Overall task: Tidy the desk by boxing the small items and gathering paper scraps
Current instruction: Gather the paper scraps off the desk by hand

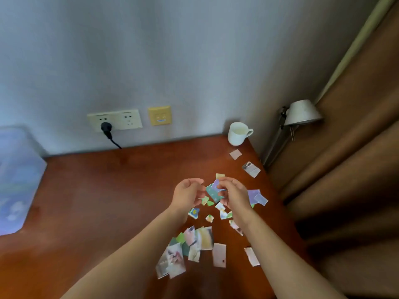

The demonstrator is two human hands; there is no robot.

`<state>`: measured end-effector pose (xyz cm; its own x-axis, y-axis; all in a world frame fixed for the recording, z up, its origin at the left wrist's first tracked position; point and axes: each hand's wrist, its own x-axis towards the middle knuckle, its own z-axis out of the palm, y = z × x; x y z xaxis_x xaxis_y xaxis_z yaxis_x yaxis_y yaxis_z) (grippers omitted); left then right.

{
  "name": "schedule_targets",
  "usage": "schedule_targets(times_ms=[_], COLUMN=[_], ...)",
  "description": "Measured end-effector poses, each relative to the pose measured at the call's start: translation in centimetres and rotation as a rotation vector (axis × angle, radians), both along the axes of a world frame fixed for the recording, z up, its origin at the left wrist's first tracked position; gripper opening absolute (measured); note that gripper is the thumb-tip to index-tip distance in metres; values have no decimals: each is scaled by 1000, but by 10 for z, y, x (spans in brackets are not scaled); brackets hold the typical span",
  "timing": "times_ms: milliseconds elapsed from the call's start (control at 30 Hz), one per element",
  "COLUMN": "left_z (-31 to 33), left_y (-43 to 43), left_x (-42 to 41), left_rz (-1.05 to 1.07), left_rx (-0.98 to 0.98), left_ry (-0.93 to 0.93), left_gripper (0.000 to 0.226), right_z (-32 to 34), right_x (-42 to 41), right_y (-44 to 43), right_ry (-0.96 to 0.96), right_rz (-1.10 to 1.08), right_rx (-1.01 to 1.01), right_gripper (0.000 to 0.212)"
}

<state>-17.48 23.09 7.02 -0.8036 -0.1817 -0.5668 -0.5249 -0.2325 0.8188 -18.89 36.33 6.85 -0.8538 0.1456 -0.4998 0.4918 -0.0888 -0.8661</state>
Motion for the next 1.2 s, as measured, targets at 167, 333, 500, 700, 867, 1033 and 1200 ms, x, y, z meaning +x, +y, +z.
schedule_targets(times_ms=[167,333,500,700,867,1033,1200], left_z=[-8,-19,-37,-69,-91,-107,-122], left_y=[48,88,112,125,130,137,140], left_x=[-51,-104,-149,-193,-222,-242,-259], left_rz=[-67,-141,-198,-311,-429,-507,-561], left_rx=[-99,-155,-241,-388,-631,-899,-1012], left_ry=[44,52,66,-4,-51,-29,-8], left_gripper=[14,10,10,13,19,40,59], right_z=[-12,-28,-51,-94,-112,-125,-127], right_x=[-56,-107,-147,-182,-195,-198,-213], right_y=[53,93,120,135,139,139,141], right_ry=[-23,-18,13,39,100,110,90], right_rz=[29,95,170,381,563,620,644], right_rx=[64,173,283,652,1045,1095,1045], right_gripper=[19,20,20,31,55,58,59])
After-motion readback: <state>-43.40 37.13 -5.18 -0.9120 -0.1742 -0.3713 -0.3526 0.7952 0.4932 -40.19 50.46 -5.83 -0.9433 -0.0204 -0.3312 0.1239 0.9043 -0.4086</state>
